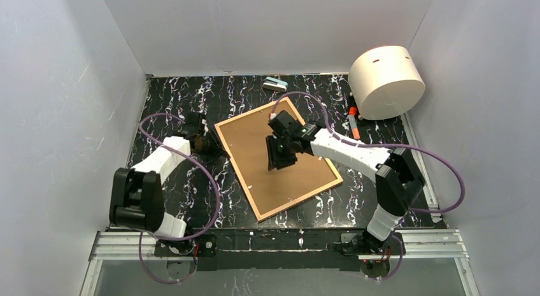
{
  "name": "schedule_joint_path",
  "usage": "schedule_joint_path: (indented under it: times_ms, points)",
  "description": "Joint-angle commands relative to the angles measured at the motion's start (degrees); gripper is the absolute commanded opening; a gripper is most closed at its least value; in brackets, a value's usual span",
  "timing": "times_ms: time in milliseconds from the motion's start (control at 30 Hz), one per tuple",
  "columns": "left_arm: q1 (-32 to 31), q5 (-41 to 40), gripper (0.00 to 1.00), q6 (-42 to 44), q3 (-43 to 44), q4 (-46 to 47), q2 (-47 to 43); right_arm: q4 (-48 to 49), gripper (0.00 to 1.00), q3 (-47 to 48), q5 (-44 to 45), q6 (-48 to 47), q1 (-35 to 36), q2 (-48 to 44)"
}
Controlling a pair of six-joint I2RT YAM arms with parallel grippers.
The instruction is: Put the photo into the frame
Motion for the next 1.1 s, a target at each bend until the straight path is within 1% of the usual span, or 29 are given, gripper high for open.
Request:
schedule_joint_path:
  times_ms: [0, 133, 267, 367, 467, 600, 700, 767, 933, 1067]
  points:
    - [0.1, -15.1, 0.39, 4.8, 4.9, -9.1, -7.9, 0.2, 0.45, 8.9, 6.5, -1.6, 2.6, 6.5]
    - [0.4, -22.4, 0.47, 3.3, 5.1, -11.8, -12.5, -1.2, 0.48, 16.9, 11.0, -2.1, 5.3, 12.5]
    - [1.0, -25.7, 0.54, 2.1, 4.3, -13.2, -16.9, -3.4, 0.52, 26.3, 16.0, -2.9, 7.6, 19.7]
    - [1.1, -23.8, 0.58, 1.9, 2.9, -12.4, -18.6, -7.0, 0.53, 33.5, 17.1, -3.1, 7.9, 24.8]
    - [1.1, -18.4, 0.61, 2.3, 1.5, -11.3, -17.7, -7.7, 0.57, 35.4, 19.9, -2.7, 7.8, 26.1]
    - [1.1, -12.7, 0.64, 3.0, 0.0, -9.9, -17.0, -9.6, 0.66, 33.0, 27.1, -1.5, 7.1, 24.1]
    - [1.1, -11.1, 0.66, 4.1, -0.3, -9.6, -16.3, -13.0, 0.70, 29.0, 31.6, 0.6, 4.1, 21.1]
    - [1.1, -9.7, 0.67, 4.5, -0.7, -9.3, -15.6, -13.8, 0.73, 24.4, 34.1, 2.1, 1.3, 18.2]
    - [1.1, -4.6, 0.68, 4.6, -2.5, -6.5, -13.7, -12.1, 0.76, 11.7, 34.5, 4.3, -7.6, 10.4]
    - [1.1, -3.8, 0.68, 4.7, -2.7, -5.6, -12.8, -10.3, 0.77, 6.0, 35.1, 4.8, -13.0, 7.0]
